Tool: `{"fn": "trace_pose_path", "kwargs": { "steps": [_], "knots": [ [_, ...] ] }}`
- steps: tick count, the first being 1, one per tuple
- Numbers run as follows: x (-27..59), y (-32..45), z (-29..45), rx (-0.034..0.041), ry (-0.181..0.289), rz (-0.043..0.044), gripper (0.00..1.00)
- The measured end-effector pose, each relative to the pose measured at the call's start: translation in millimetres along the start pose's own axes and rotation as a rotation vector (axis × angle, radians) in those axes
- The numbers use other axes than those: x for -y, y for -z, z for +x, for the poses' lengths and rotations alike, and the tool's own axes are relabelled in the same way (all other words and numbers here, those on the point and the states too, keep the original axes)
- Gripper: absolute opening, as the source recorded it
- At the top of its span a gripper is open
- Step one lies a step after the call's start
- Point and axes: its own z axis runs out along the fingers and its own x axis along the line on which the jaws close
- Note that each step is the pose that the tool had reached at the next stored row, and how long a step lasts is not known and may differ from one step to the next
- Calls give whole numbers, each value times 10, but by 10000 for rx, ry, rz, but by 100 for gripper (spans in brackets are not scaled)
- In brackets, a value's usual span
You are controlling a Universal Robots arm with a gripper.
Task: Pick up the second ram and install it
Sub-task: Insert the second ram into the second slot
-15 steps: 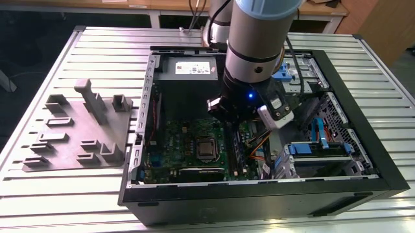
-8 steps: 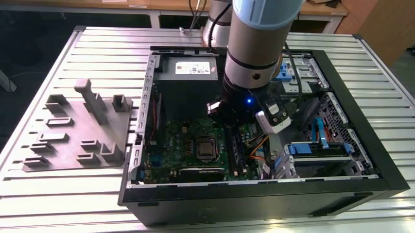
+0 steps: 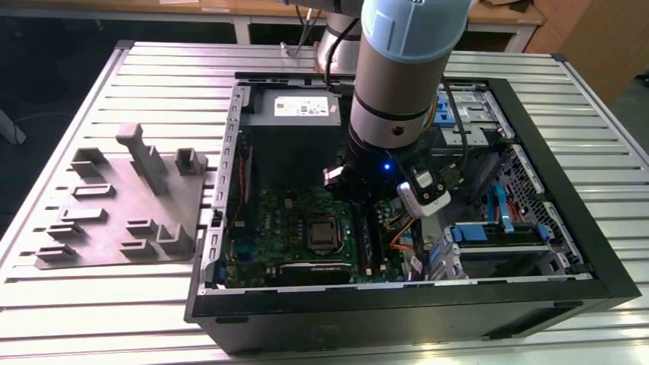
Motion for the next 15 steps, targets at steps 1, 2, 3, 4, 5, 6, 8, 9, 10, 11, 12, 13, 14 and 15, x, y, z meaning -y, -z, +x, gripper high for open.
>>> {"fn": "trace_pose_path", "kwargs": {
  "steps": [1, 2, 3, 4, 5, 6, 8, 9, 10, 11, 12, 13, 14, 15],
  "knots": [
    [0, 0, 0, 0, 0, 1, 11],
    [0, 0, 0, -1, 0, 2, 11],
    [0, -1, 0, 0, 0, 1, 11],
    [0, -2, 4, 3, 0, -1, 11],
    [0, -4, 8, 9, 2, -4, 11],
    [2, -7, 11, 12, 1, -4, 11],
    [11, -11, 14, 11, 1, -1, 11],
    [18, -16, 15, 12, 0, -2, 11],
    [23, -19, 15, 12, 0, -2, 11],
    [26, -21, 15, 12, -1, -2, 11],
    [26, -22, 15, 12, -1, -1, 11],
    [26, -24, 15, 12, -1, -1, 11],
    [27, -32, 15, 13, 0, -4, 11],
    [27, -41, 15, 13, 1, -4, 11]
  ]
}}
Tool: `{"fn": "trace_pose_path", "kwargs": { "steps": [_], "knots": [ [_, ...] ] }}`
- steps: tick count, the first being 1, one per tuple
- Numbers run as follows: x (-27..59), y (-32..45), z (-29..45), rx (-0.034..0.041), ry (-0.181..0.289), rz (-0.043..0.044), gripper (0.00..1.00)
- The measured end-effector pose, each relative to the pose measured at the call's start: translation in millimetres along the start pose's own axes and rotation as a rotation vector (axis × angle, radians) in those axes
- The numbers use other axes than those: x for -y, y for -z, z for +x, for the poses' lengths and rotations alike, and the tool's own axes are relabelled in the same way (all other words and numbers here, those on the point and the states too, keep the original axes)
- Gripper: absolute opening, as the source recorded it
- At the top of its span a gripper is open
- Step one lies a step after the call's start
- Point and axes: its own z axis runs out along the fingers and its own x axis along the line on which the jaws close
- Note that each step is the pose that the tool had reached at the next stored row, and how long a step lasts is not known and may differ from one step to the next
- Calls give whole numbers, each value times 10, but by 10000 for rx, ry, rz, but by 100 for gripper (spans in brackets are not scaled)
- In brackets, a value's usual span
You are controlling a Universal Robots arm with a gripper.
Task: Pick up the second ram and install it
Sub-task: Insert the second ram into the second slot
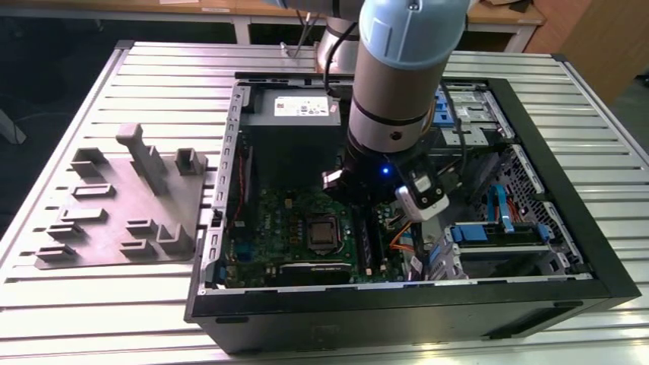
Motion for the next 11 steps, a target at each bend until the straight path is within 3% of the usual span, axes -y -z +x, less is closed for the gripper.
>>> {"fn": "trace_pose_path", "kwargs": {
  "steps": [11],
  "knots": [
    [12, -18, 1, 0, -1, -2, 11]
  ]
}}
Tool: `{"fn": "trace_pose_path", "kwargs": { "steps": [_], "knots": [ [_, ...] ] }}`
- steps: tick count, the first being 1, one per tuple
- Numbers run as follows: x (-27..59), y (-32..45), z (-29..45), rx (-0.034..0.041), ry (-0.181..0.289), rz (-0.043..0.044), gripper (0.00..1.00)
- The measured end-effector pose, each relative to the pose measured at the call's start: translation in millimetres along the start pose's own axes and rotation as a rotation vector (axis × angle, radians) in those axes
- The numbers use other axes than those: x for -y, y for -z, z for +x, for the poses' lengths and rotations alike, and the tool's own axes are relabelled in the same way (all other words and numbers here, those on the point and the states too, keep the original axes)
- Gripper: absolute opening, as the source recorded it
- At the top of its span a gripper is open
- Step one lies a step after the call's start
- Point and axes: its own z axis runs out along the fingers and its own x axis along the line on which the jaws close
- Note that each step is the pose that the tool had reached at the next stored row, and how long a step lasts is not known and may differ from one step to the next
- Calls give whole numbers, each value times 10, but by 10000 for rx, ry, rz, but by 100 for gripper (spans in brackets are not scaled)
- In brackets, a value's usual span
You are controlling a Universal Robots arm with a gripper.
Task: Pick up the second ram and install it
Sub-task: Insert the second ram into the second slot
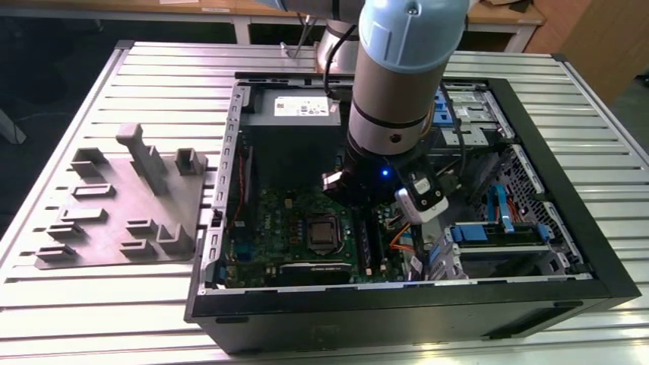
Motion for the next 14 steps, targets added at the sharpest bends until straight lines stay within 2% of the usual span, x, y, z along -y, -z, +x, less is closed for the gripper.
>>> {"fn": "trace_pose_path", "kwargs": {
  "steps": [14],
  "knots": [
    [1, -1, 0, 0, -40, 3, 11]
  ]
}}
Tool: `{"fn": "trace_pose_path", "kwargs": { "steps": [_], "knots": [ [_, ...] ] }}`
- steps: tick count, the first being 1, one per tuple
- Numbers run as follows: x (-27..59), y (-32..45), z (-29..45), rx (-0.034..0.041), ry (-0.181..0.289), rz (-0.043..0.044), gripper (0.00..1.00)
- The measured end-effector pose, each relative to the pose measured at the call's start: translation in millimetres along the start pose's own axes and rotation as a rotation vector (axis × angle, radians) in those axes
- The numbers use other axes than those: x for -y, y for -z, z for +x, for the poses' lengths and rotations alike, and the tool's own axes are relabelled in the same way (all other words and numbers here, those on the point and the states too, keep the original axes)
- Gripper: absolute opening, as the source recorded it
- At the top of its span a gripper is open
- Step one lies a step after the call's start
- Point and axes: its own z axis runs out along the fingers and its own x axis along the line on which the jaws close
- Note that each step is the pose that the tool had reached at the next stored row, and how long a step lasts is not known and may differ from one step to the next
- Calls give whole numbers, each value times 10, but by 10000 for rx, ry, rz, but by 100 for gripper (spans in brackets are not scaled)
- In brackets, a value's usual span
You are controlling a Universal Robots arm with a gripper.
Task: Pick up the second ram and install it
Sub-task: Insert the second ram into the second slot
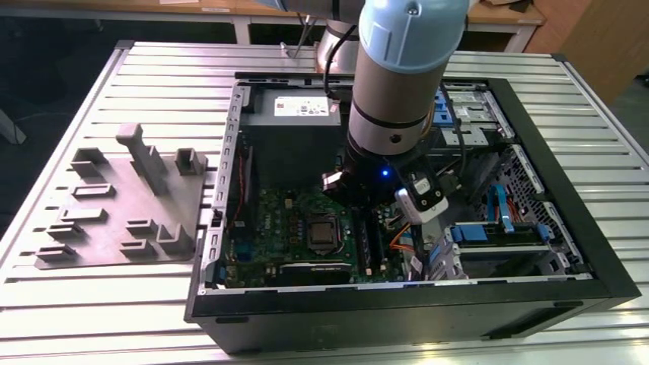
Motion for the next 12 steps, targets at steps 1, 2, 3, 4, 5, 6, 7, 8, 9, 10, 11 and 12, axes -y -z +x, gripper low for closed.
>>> {"fn": "trace_pose_path", "kwargs": {
  "steps": [1, 2, 3, 4, 5, 6, 7, 8, 9, 10, 11, 12],
  "knots": [
    [0, 0, 0, 2, -45, 1, 11],
    [0, 0, -1, 4, -93, 3, 11],
    [0, 0, -1, 7, -147, 3, 11],
    [0, 0, -1, 9, -207, 5, 11],
    [0, 0, 0, 11, -262, 7, 11],
    [0, -1, -1, 13, -295, 7, 11],
    [0, -1, -1, 13, -300, 8, 11],
    [0, 0, -1, 13, -301, 8, 11],
    [0, -1, -1, 13, -302, 8, 11],
    [0, -1, 0, 13, -303, 8, 11],
    [0, 0, -1, 14, -303, 6, 11],
    [0, 6, -1, 15, -303, 8, 11]
  ]
}}
